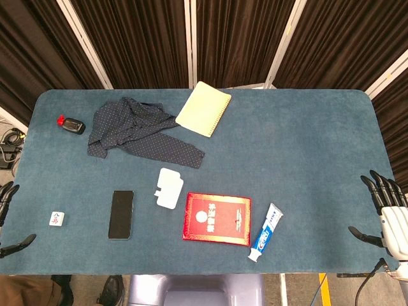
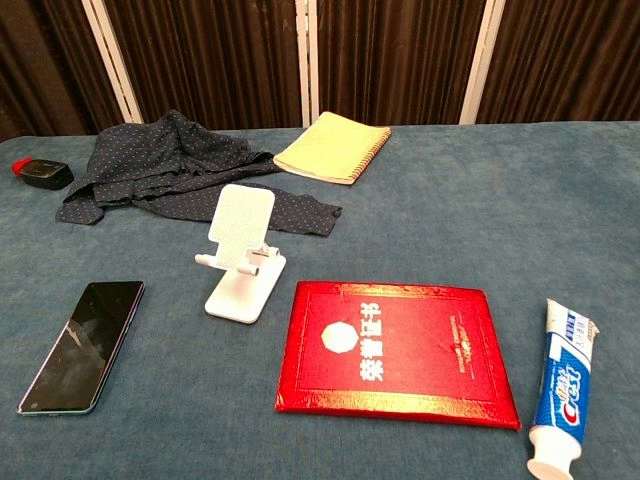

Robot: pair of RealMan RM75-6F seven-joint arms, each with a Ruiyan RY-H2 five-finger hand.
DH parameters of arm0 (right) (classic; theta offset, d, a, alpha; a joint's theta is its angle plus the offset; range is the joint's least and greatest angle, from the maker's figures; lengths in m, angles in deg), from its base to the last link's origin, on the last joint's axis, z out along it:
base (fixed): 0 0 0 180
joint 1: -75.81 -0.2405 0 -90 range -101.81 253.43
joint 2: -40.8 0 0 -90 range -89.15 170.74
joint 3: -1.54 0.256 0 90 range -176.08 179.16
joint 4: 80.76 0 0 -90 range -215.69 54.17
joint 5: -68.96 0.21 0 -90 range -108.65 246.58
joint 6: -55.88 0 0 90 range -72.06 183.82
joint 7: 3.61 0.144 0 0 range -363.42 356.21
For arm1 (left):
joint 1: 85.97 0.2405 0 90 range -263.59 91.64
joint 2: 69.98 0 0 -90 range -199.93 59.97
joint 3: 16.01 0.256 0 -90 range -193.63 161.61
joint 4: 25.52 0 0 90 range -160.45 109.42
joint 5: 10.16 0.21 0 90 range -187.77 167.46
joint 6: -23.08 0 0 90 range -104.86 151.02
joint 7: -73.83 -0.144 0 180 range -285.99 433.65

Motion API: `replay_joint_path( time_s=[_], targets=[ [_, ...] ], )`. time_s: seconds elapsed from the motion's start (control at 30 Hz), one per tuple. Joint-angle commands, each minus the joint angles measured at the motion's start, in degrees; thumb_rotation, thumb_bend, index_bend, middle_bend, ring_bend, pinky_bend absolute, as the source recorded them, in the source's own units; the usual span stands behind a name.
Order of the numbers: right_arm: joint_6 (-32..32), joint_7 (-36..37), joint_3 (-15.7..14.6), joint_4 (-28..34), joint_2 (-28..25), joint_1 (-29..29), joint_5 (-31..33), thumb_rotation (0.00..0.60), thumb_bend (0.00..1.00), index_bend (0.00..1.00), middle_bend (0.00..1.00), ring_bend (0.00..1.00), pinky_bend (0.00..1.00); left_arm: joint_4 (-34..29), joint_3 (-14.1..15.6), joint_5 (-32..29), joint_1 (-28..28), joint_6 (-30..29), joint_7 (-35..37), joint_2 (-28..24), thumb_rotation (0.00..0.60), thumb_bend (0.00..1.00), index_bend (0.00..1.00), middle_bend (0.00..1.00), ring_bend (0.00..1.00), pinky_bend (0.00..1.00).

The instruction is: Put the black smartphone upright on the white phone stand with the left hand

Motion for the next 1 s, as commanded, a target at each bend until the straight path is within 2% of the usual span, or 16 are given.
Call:
replay_joint_path(
  time_s=[0.03, 0.33, 0.43, 0.5, 0.67, 0.8, 1.0],
  targets=[
    [-0.12, 0.44, -0.06, -0.07, -0.21, 0.04, -0.03, 0.6, 0.0, 0.0, 0.0, 0.0, 0.0, 0.35, 0.13, -0.31, -0.52, 1.18, 0.06, 0.24, 0.6, 0.0, 0.0, 0.0, 0.0, 0.0],
    [-0.46, 0.51, 0.07, 0.21, -0.47, -0.07, 0.2, 0.6, 0.0, 0.0, 0.0, 0.0, 0.0, 0.97, -0.36, -0.54, -1.01, 1.41, 0.44, 0.48, 0.6, 0.0, 0.0, 0.0, 0.0, 0.0],
    [-0.74, -0.03, 0.09, 0.43, -0.42, -0.15, 0.42, 0.6, 0.0, 0.0, 0.0, 0.0, 0.0, 2.29, -0.37, -0.05, -2.33, 3.36, 1.06, 0.35, 0.6, 0.0, 0.0, 0.0, 0.0, 0.0],
    [-1.2, -0.52, 0.01, 0.41, -0.26, -0.24, 0.77, 0.6, 0.0, 0.0, 0.0, 0.0, 0.0, 6.78, -1.29, 0.29, -5.74, 7.67, 0.73, 1.82, 0.6, 0.0, 0.0, 0.0, 0.0, 0.0],
    [-2.4, -1.59, 0.25, 0.3, 0.17, -0.77, 1.94, 0.6, 0.0, 0.0, 0.0, 0.0, 0.0, 16.44, -1.27, 1.79, -12.11, 16.6, 1.69, 7.11, 0.6, 0.0, 0.0, 0.0, 0.0, 0.0],
    [-3.34, -2.66, 0.43, 0.2, 0.59, -1.19, 2.96, 0.6, 0.0, 0.0, 0.0, 0.0, 0.0, 23.77, -0.73, 4.36, -15.31, 19.15, 2.84, 12.14, 0.6, 0.0, 0.0, 0.0, 0.0, 0.0],
    [-4.07, -3.69, 0.48, 0.06, 0.99, -1.46, 3.74, 0.6, 0.0, 0.0, 0.0, 0.0, 0.0, 29.85, 0.33, 6.44, -17.76, 20.72, 4.85, 16.25, 0.6, 0.0, 0.0, 0.0, 0.0, 0.0]
  ],
)
